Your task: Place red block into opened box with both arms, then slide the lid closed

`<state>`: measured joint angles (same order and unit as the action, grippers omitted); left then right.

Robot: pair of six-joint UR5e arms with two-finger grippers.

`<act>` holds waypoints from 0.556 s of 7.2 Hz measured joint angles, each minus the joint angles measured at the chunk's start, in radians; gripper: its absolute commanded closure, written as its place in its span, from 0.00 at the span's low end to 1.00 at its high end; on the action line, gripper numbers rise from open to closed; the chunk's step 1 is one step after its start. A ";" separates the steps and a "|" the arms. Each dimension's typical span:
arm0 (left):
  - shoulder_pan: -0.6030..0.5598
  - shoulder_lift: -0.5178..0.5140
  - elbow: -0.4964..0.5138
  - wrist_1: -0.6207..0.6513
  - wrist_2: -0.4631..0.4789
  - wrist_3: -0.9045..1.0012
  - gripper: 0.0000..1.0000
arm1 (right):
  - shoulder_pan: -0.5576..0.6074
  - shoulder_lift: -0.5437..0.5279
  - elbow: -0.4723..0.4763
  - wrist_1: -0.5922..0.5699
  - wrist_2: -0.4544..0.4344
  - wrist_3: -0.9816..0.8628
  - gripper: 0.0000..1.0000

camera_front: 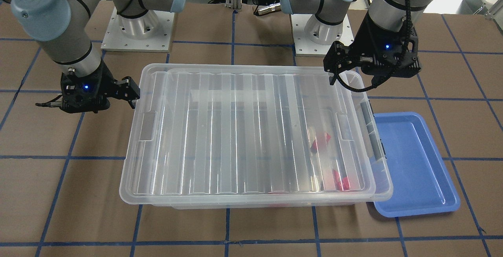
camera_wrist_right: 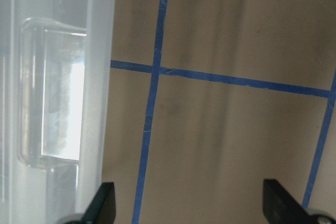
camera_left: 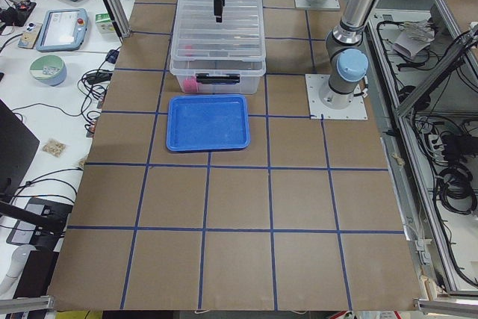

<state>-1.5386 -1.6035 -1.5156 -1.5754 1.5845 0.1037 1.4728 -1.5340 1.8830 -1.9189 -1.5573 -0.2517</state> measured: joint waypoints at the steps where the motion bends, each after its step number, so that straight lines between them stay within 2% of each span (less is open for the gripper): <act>1: 0.000 0.000 0.000 0.000 0.000 0.000 0.00 | 0.010 -0.001 -0.001 -0.002 -0.001 0.005 0.00; 3: 0.001 0.000 0.000 0.000 0.000 0.001 0.00 | 0.016 -0.008 -0.025 0.002 -0.011 0.004 0.00; 4: 0.000 0.001 0.000 0.000 0.000 0.001 0.00 | 0.023 -0.023 -0.075 0.047 -0.015 0.014 0.00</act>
<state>-1.5381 -1.6030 -1.5156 -1.5754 1.5846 0.1043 1.4961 -1.5568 1.8078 -1.8716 -1.5724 -0.2377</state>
